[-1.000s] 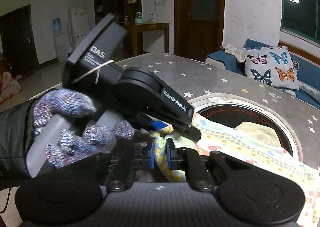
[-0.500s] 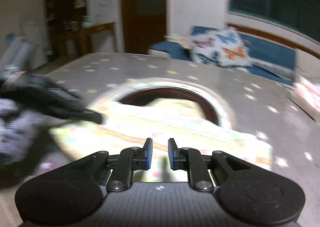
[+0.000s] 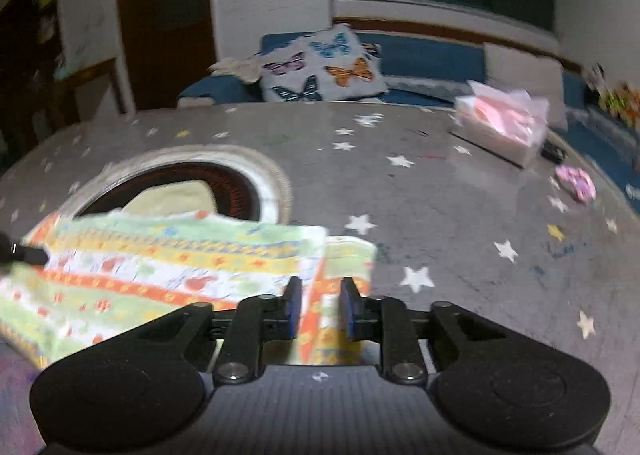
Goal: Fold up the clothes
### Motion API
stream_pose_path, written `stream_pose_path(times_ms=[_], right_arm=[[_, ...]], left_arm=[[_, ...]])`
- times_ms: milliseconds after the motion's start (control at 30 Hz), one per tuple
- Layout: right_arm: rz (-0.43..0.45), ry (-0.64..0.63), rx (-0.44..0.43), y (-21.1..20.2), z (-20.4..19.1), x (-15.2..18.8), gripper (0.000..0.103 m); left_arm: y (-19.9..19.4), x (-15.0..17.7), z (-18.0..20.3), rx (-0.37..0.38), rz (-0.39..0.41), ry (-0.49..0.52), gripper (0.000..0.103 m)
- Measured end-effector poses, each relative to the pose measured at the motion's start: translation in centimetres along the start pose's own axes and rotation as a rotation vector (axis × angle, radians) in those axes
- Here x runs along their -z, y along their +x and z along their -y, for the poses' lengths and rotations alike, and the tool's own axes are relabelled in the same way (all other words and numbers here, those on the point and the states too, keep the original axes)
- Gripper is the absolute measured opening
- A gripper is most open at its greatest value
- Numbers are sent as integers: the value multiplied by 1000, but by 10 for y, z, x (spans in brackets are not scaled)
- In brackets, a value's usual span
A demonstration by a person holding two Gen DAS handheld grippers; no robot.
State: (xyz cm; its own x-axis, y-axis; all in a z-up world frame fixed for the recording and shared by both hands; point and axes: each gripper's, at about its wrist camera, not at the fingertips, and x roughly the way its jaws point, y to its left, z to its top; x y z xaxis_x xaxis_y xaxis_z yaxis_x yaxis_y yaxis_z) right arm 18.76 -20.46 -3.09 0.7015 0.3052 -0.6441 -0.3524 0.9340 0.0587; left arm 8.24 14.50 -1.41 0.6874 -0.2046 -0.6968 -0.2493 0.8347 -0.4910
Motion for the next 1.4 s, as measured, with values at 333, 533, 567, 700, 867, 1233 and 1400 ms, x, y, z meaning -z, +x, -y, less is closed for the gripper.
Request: stream_pose_path(times_ms=[333, 533, 567, 700, 867, 1233, 1400], right_arm=[[-4, 146, -70, 14, 17, -2, 43], [1, 122, -78, 15, 8, -2, 9], [6, 122, -78, 13, 7, -2, 7], [38, 137, -95, -1, 10, -3, 6], [96, 143, -101, -27, 14, -1, 5], [189, 142, 35, -83, 67, -1, 5], [214, 164, 129, -100, 109, -3, 5]], left_arm=[[2, -1, 0, -10, 1, 11, 13], [1, -2, 3, -19, 6, 24, 13], [0, -2, 5, -20, 10, 30, 13], [-10, -5, 18, -13, 35, 71, 12], [-21, -11, 45, 7, 67, 137, 11], [14, -8, 148, 91, 41, 306, 10], [42, -5, 200, 133, 21, 380, 10]])
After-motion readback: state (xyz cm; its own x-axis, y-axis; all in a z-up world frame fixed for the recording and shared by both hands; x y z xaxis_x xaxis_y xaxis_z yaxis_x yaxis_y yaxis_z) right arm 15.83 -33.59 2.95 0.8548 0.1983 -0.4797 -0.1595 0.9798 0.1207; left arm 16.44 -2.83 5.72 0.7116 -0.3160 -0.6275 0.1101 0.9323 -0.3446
